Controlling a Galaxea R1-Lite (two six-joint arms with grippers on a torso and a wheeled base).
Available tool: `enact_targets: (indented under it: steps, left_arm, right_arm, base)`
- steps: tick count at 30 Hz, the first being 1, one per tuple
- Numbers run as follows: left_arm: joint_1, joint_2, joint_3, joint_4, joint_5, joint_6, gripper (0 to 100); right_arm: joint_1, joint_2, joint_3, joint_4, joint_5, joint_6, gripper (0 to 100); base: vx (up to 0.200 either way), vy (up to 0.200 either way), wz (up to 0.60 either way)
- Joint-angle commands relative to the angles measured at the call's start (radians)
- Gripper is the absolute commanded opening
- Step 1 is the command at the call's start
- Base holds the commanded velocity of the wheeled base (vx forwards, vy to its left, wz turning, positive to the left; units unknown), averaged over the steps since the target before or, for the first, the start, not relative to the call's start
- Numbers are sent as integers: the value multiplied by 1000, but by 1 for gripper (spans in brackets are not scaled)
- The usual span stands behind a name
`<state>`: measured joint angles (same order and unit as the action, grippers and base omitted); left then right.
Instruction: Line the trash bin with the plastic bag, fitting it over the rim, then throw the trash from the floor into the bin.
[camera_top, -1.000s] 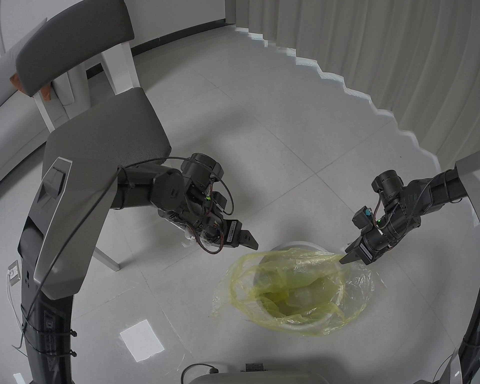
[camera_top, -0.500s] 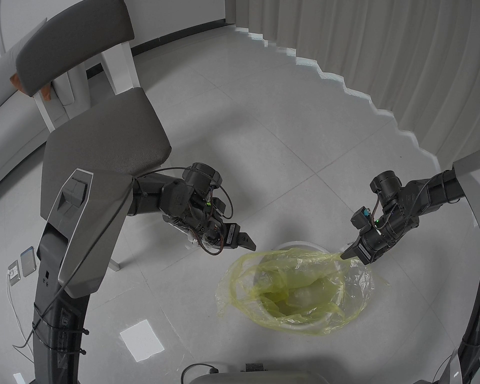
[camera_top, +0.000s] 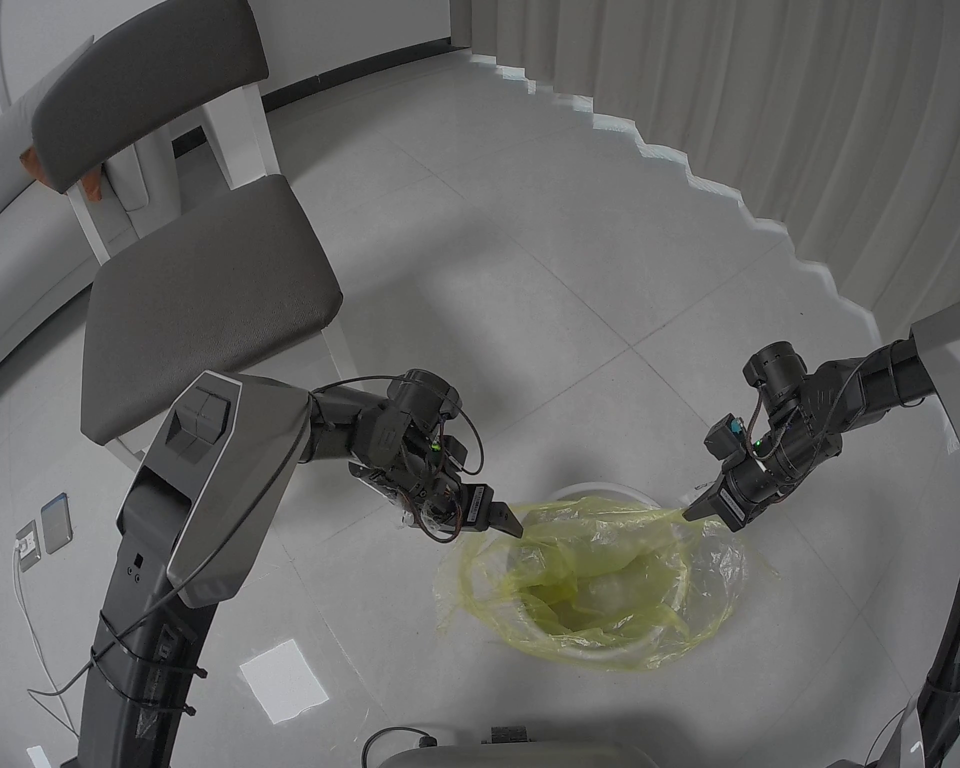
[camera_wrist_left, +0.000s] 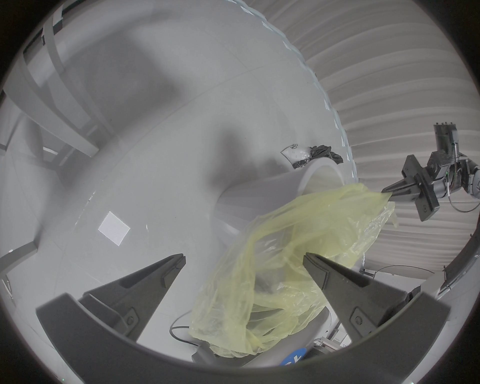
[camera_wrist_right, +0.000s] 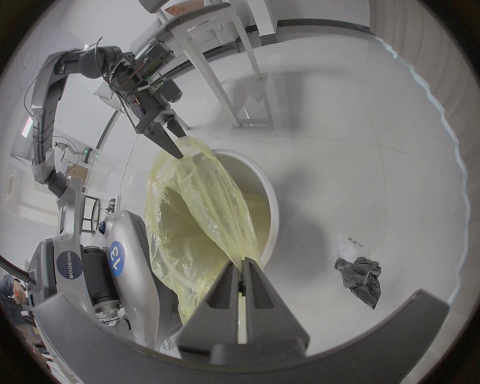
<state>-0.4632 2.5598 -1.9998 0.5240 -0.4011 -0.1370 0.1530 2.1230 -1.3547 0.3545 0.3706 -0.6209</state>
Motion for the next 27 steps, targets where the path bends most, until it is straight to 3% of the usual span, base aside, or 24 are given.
enact_targets:
  steps: [1, 20, 23, 27]
  left_arm:
    - [1, 17, 0, 1, -5, -7, 100]
    - [11, -131, 0, -9, 13, -12, 100]
    - [-5, -167, 0, -10, 88, -115, 100]
    - [-22, -184, 0, -7, 91, -227, 100]
  right_arm:
    - [5, -11, 2, 0, 1, 0, 0]
    - [14, -23, 19, 0, 19, 0, 0]
    - [14, -21, 22, 0, 19, 0, 0]
    - [14, -21, 25, 0, 19, 0, 0]
  base:
    - [0, 0, 0]
    - [0, 0, 0]
    - [0, 0, 0]
    - [0, 0, 0]
